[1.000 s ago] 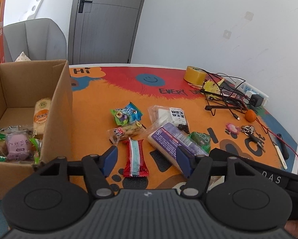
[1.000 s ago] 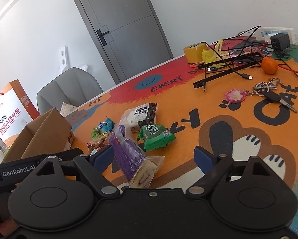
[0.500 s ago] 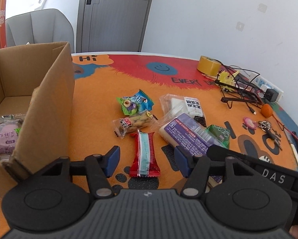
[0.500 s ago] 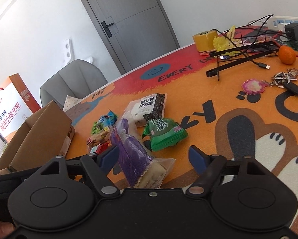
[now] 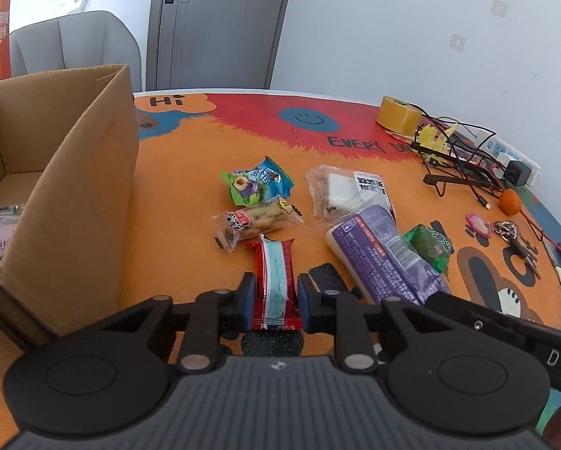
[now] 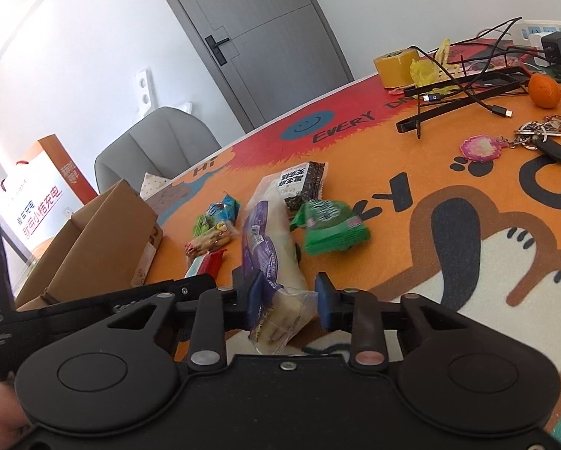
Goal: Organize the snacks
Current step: 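Close the left gripper on the red bar while the right grasps the bread packet, then lift both held snacks and carry them over the cardboard box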
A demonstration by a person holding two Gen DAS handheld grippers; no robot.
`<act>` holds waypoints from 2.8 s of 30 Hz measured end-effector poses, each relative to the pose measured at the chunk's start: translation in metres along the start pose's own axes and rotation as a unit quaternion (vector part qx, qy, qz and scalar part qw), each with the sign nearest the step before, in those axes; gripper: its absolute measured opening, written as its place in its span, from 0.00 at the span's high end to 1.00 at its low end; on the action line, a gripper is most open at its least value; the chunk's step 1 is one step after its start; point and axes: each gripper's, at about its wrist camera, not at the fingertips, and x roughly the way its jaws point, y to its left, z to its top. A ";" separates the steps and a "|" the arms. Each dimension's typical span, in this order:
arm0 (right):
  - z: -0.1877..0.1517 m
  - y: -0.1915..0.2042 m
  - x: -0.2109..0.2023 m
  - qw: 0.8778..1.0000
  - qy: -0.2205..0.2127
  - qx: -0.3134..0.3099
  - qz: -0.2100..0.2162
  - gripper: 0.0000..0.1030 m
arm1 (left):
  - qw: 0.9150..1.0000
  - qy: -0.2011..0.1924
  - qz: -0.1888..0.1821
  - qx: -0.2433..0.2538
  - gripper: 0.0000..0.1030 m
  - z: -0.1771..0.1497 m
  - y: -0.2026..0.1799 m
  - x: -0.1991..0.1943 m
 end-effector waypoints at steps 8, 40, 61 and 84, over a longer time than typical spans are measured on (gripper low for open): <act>0.002 0.009 0.012 1.000 0.005 -0.011 -0.005 0.62 | 1.000 0.000 -0.014 -0.002 0.82 -0.004 0.004 -0.013; 0.017 0.059 -0.020 0.997 -0.057 -0.037 0.039 0.75 | 0.995 -0.091 -0.028 -0.014 0.82 0.020 0.023 -0.097; 0.032 0.115 -0.016 0.992 -0.077 -0.060 0.081 0.75 | 0.989 -0.137 0.012 -0.046 0.82 0.038 0.073 -0.135; 0.038 0.177 0.039 0.989 -0.040 -0.088 0.116 0.75 | 0.985 -0.127 0.056 -0.104 0.82 0.054 0.156 -0.115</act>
